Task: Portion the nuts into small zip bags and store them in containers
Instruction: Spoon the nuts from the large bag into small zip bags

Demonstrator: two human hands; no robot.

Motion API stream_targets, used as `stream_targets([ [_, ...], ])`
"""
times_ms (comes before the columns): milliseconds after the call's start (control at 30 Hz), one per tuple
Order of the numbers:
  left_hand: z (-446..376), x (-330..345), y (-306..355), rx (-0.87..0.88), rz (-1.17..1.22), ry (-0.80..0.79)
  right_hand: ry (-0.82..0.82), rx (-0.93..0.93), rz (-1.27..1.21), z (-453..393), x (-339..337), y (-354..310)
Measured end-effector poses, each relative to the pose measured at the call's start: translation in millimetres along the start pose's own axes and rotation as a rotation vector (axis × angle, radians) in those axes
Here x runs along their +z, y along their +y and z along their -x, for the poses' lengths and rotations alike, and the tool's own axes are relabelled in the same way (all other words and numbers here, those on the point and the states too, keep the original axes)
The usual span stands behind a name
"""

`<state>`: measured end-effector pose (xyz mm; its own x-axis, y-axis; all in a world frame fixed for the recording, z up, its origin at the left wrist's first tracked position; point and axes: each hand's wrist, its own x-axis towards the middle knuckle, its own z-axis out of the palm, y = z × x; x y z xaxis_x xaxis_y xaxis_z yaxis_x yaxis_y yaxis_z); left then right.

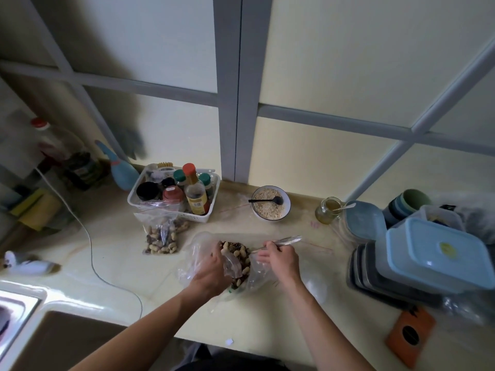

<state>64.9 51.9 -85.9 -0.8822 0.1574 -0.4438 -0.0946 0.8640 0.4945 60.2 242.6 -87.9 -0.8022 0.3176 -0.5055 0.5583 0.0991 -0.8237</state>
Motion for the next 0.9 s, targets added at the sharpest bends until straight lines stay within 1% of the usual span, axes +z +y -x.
stream_targets([
  [133, -9, 2, 5, -0.015, 0.062, -0.005, 0.029, -0.022, 0.009, 9, -8, -13],
  [233, -17, 6, 2, -0.055, 0.053, -0.041, 0.073, -0.042, 0.020, 14, -16, -20],
  [300, -19, 8, 1, -0.066, 0.043, -0.026, 0.111, -0.040, 0.008, 15, -21, -22],
  [400, -23, 9, 0, -0.021, 0.036, 0.014, 0.127, -0.024, -0.037, 16, -26, -20],
  [467, -24, 7, 4, 0.032, 0.045, 0.008, 0.109, -0.016, -0.048, 18, -27, -20],
  [533, -27, 8, 6, 0.082, 0.052, 0.006, 0.064, -0.011, -0.046, 24, -26, -21],
  [633, -27, 6, 8, 0.099, 0.059, 0.024, -0.033, -0.008, -0.011, 31, -20, -21],
  [733, -26, 5, 5, 0.124, 0.079, 0.015, -0.135, -0.044, 0.026, 39, -11, -22],
  [800, -26, 4, 3, 0.121, 0.143, 0.034, -0.215, -0.096, 0.062, 44, -7, -25],
  [900, -22, -2, 5, 0.116, 0.340, 0.056, -0.346, -0.205, 0.167, 50, -6, -31],
])
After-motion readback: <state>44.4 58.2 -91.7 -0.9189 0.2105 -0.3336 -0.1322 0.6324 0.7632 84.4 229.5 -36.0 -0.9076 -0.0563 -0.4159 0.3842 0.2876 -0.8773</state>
